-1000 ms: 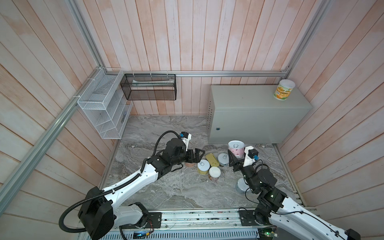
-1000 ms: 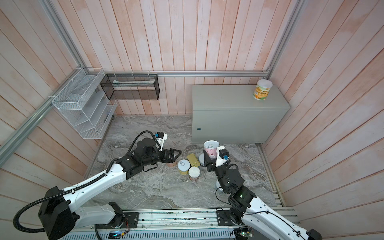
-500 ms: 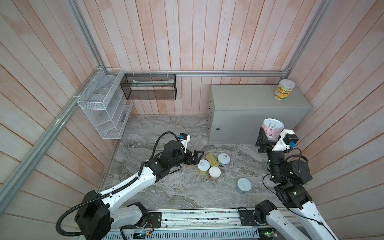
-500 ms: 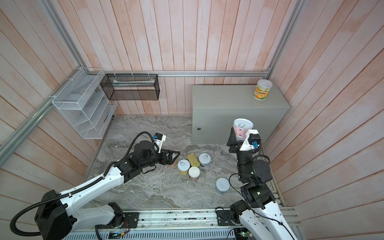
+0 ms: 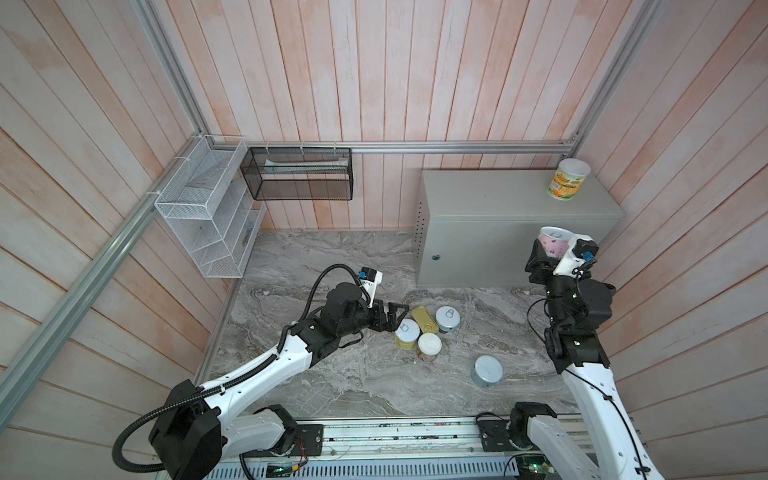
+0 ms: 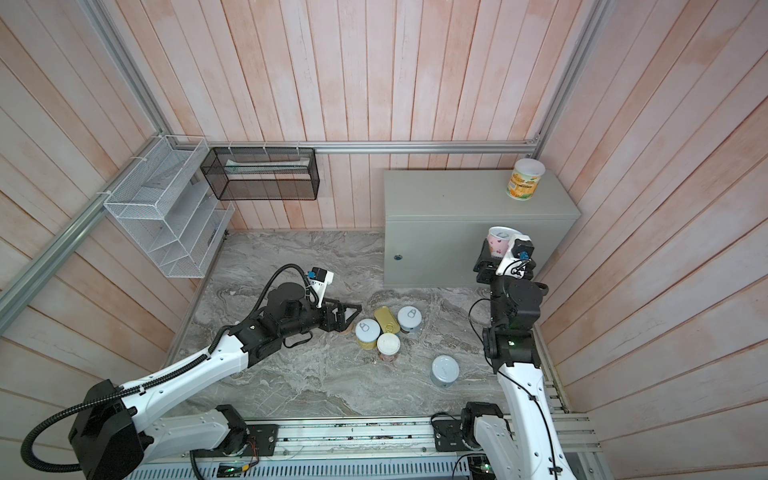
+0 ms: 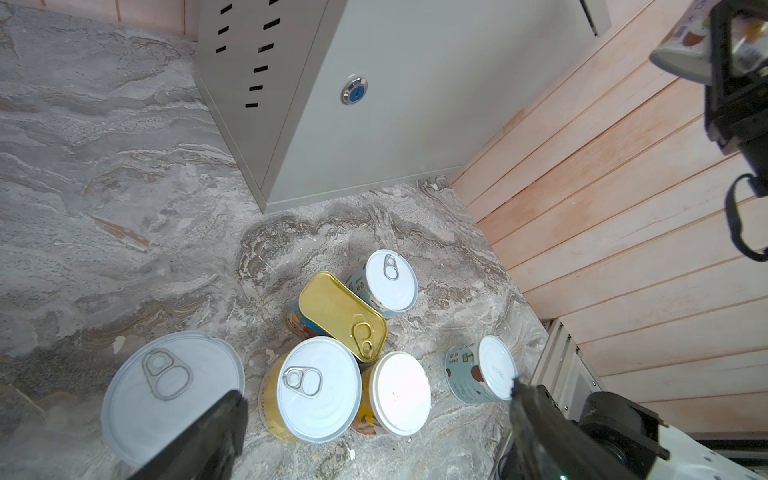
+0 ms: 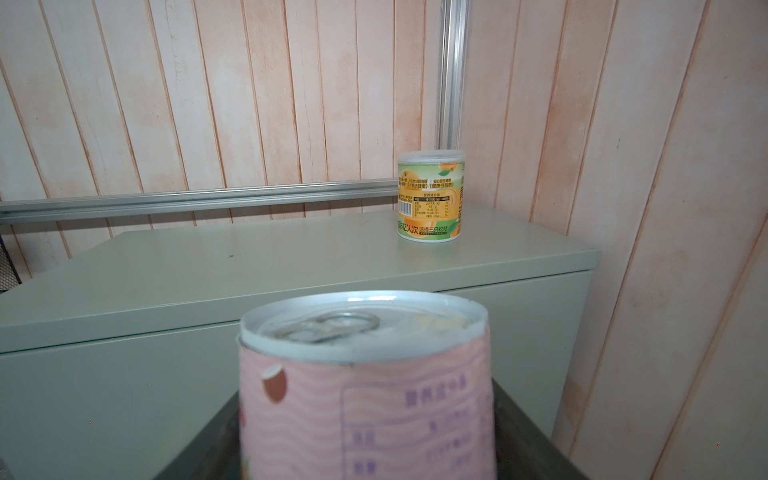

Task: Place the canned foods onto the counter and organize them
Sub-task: 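Lift the pink can with the right gripper while the left gripper draws back, then carry the pink can with the right gripper over the grey cabinet top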

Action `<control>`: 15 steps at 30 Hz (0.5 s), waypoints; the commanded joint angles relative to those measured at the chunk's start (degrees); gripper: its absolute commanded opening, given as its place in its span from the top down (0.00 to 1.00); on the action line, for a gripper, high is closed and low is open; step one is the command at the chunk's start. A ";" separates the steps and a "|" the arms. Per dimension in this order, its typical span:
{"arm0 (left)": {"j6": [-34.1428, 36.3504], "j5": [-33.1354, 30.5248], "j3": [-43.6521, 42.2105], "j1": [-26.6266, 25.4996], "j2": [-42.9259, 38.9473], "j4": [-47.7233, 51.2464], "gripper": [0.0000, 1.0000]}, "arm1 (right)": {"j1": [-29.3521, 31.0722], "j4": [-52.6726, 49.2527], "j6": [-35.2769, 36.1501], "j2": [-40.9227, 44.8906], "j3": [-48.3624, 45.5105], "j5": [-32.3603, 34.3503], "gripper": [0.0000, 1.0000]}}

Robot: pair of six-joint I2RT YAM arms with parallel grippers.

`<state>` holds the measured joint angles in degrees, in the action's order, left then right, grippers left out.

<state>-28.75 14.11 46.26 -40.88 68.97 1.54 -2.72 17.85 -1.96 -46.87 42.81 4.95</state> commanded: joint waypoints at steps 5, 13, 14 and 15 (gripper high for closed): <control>-0.21 3.04 2.10 0.19 2.56 -1.50 0.00 | -2.69 12.88 -1.67 -2.41 2.62 -4.89 0.32; -1.39 3.92 3.91 0.18 4.20 -2.00 0.00 | -5.41 22.97 -0.92 -5.07 0.41 -7.94 0.31; -1.40 3.75 4.08 0.18 4.24 -1.77 0.00 | -5.96 23.48 -1.30 -5.65 0.64 -7.98 0.30; -1.33 3.71 4.27 0.14 4.38 -1.57 0.00 | -6.63 23.78 -1.84 -6.13 0.98 -8.26 0.30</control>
<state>-29.82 17.34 48.38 -40.88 72.95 0.73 -7.94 32.75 -2.81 -52.53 42.68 -1.69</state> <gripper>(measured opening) 0.998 0.740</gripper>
